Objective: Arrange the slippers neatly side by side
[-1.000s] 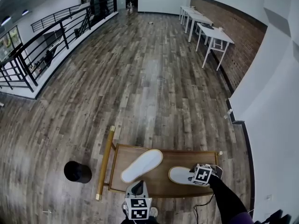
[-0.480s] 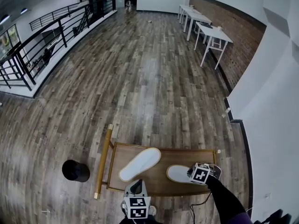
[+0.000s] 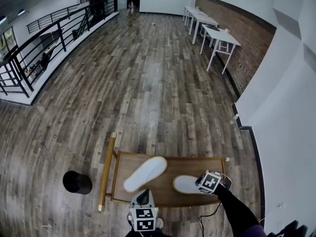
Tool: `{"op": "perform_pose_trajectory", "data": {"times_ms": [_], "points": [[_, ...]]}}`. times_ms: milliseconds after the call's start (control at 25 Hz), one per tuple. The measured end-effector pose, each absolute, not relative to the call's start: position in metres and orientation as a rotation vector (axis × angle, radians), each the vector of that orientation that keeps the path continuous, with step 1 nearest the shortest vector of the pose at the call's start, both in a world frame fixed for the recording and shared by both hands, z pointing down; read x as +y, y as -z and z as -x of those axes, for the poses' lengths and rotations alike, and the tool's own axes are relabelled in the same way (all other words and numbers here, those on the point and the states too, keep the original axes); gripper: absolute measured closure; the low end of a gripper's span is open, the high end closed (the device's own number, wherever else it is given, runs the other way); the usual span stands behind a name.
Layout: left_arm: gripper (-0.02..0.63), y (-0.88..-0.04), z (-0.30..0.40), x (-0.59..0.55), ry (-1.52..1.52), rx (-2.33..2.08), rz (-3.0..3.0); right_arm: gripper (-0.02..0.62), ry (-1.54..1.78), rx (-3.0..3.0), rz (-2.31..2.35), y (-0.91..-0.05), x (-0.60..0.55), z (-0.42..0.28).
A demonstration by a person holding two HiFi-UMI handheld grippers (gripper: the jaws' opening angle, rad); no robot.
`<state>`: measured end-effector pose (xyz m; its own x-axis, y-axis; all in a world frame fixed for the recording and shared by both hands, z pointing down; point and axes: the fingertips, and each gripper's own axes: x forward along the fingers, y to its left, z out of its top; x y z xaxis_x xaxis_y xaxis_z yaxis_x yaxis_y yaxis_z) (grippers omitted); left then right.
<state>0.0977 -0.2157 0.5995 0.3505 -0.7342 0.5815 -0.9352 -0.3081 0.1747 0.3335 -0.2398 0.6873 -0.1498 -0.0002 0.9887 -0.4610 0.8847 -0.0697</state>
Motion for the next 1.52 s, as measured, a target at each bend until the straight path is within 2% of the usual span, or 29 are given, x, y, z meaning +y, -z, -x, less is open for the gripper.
{"op": "perform_pose_trajectory", "data": {"times_ms": [1520], "points": [[0.607, -0.587, -0.086, -0.216, -0.488, -1.46, -2.139, 0.583, -1.217, -1.715, -0.835, -0.647, -0.257, -0.306]]}}
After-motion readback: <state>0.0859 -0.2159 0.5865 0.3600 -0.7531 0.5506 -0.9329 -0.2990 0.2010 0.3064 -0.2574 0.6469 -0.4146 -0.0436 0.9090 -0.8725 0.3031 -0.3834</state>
